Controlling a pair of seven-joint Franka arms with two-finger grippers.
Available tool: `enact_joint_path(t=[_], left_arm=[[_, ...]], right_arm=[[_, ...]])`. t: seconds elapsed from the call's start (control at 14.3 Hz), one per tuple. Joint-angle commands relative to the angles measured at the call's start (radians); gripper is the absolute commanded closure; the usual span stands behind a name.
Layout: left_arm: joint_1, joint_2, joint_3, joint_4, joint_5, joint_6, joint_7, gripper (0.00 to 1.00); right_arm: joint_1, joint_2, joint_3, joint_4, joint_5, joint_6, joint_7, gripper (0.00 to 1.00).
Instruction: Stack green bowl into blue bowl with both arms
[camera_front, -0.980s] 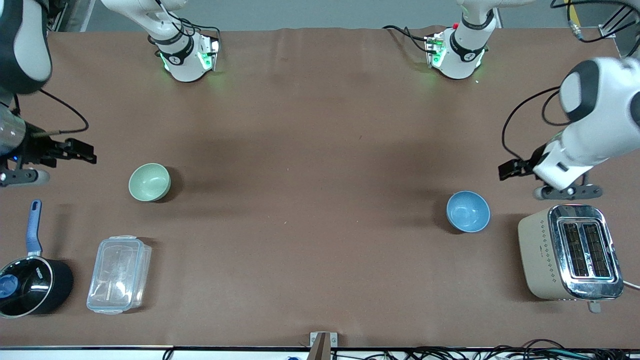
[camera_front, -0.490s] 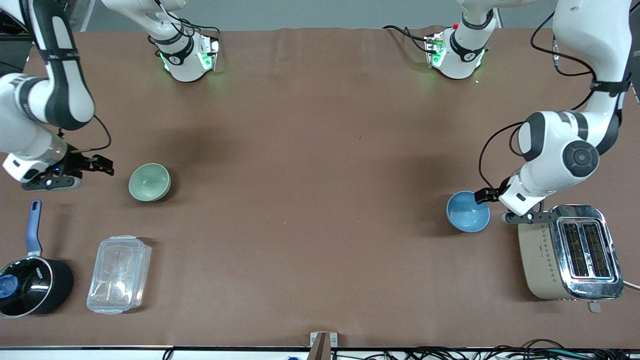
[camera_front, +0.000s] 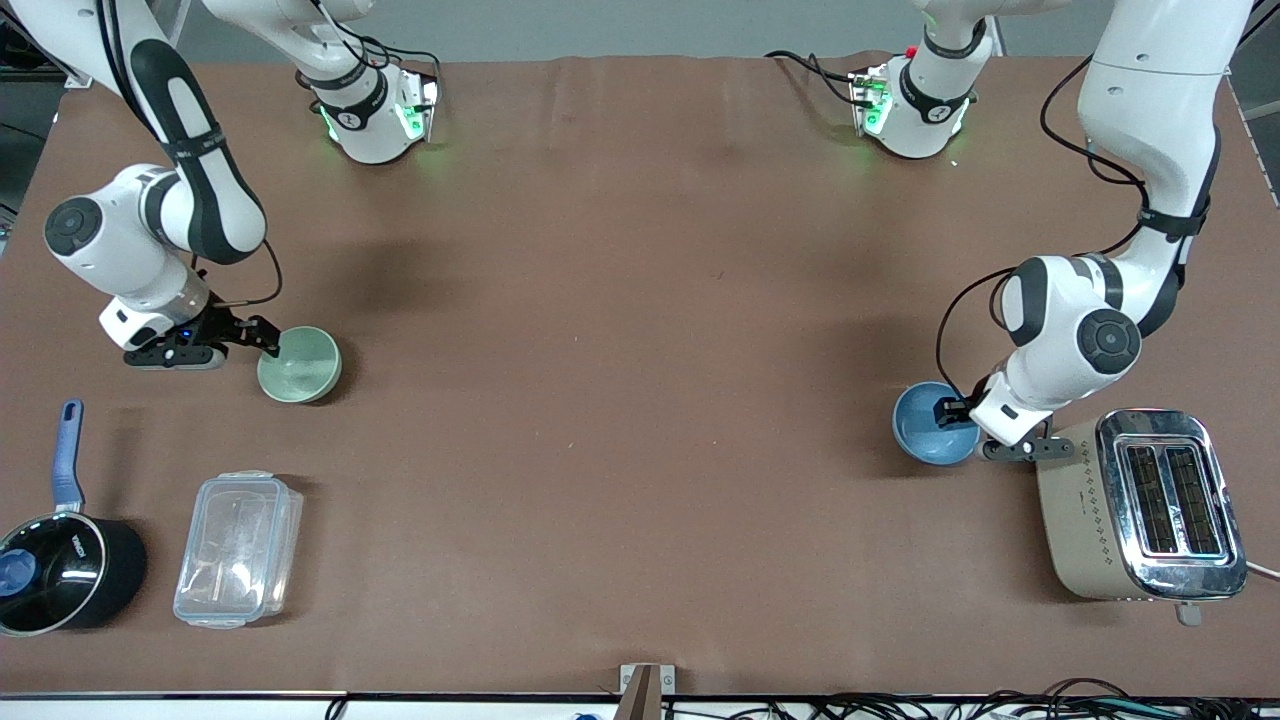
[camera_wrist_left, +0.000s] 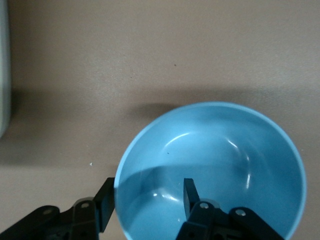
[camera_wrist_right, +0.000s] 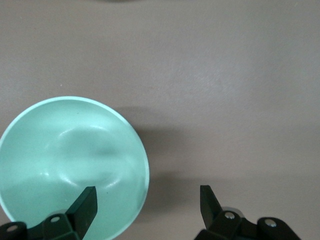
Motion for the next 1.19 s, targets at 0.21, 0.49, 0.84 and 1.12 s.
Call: enact_joint_path(t=[0.21,0.49,0.84,1.12], left_arm=[[0.001,0.004,-0.010,0.004,0.021,0.010,-0.052,1.00],[-0.036,0.000,-0.116,0.053,0.010,0.005,-0.284,1.00],[-0.208,0.093,-0.223,0.225,0.008,0.004,-0.683,1.00],[-0.449,0.294,-0.210,0.479,0.019,0.005,-1.048,1.00]], right_arm=[[0.027,0.059,0.003,-0.005,0.070,0.057,-0.010,0.44],[0.023,0.067,0.003,-0.002,0.072,0.059,-0.005,0.77],[0.027,0.060,0.010,0.008,0.072,0.043,-0.001,1.00],[0.030,-0.006,0.011,0.167,0.070,-0.274,-0.062,1.00]])
